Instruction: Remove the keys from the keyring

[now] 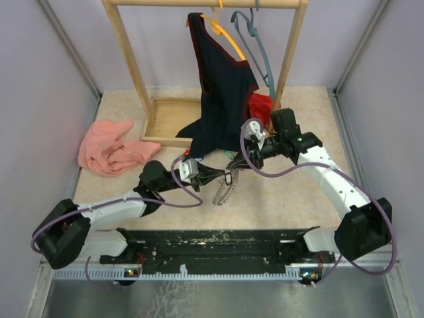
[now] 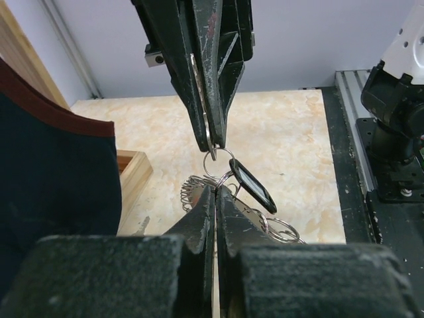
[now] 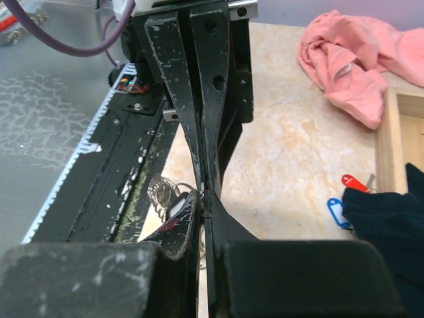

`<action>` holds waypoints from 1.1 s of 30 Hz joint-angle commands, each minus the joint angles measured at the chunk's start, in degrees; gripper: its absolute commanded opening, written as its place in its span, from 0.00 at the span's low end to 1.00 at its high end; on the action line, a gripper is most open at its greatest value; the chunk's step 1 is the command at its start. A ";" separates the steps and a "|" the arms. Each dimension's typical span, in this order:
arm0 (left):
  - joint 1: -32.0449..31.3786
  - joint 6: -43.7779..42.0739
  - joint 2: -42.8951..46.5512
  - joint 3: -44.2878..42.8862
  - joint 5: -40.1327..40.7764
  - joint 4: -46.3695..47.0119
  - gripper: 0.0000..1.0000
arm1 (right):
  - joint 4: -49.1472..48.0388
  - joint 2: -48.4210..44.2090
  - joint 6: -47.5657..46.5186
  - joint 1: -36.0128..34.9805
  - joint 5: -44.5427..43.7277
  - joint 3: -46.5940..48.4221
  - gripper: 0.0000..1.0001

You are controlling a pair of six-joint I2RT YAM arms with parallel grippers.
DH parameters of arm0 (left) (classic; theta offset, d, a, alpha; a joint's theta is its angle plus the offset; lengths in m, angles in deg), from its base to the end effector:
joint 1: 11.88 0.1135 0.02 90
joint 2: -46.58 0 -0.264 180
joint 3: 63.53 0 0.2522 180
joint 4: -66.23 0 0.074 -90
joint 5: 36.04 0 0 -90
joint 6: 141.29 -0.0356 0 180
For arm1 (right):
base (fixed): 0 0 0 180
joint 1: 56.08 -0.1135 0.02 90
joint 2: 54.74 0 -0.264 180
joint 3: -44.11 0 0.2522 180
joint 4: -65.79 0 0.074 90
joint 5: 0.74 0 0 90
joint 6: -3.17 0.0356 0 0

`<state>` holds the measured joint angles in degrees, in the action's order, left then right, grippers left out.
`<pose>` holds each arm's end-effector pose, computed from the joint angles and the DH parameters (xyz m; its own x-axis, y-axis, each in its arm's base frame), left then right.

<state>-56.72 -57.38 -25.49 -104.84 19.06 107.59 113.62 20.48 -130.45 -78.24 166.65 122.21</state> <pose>0.1678 -0.1956 0.2547 0.2334 -0.1094 -0.9662 0.9577 0.1977 0.2089 0.2299 0.1312 0.3237 0.0244 -0.1527 -0.9880 -0.9741 -0.2261 0.0109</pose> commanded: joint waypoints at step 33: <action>-0.35 18.36 -3.03 7.51 20.23 22.40 0.00 | -5.99 -2.19 -12.61 -4.39 -13.28 -6.85 0.00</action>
<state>-56.52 -42.80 -27.33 -98.94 33.93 118.25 112.51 19.12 -147.91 -82.17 152.31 115.65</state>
